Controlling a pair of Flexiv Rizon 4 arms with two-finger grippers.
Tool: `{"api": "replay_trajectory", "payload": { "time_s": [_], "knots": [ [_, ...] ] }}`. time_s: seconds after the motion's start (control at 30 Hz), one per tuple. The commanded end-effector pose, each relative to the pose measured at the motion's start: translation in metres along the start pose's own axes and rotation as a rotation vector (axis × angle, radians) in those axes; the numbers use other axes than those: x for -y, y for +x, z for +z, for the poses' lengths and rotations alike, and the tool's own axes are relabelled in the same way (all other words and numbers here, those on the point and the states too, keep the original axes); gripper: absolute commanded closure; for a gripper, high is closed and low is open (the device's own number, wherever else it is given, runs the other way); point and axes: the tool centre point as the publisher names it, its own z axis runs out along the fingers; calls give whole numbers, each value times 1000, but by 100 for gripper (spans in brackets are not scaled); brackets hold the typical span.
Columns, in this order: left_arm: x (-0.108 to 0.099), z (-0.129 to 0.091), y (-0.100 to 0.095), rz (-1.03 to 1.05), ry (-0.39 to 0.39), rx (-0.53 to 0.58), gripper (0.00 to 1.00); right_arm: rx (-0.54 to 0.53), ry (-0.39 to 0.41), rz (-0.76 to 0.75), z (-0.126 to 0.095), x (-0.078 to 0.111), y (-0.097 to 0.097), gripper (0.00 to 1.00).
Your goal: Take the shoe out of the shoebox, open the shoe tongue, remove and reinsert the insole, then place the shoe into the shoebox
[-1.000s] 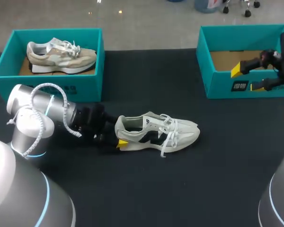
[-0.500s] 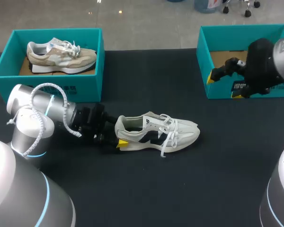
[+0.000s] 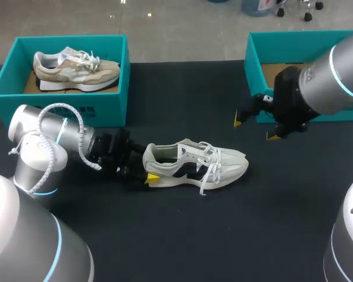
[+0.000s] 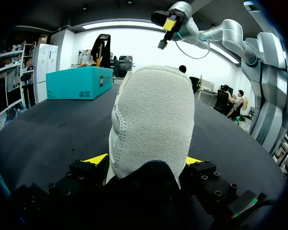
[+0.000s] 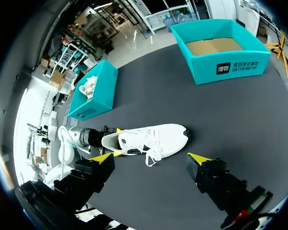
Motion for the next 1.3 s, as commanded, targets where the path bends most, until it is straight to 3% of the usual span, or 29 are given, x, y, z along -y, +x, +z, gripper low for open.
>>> {"api": "replay_trajectory", "payload": {
  "time_s": [0.03,0.37,1.17,1.3],
  "knots": [
    [-3,1,-2,-1,-2,-1,100,40,25,-2,35,-8,27,0],
    [-3,1,-2,-1,-2,-1,100,9,103,-28,61,8,61,0],
    [-3,1,-2,-1,-2,-1,100,9,103,-28,61,8,61,0],
    [-3,1,-2,-1,-2,-1,100,3,45,26,79,12,69,0]
  ]
}}
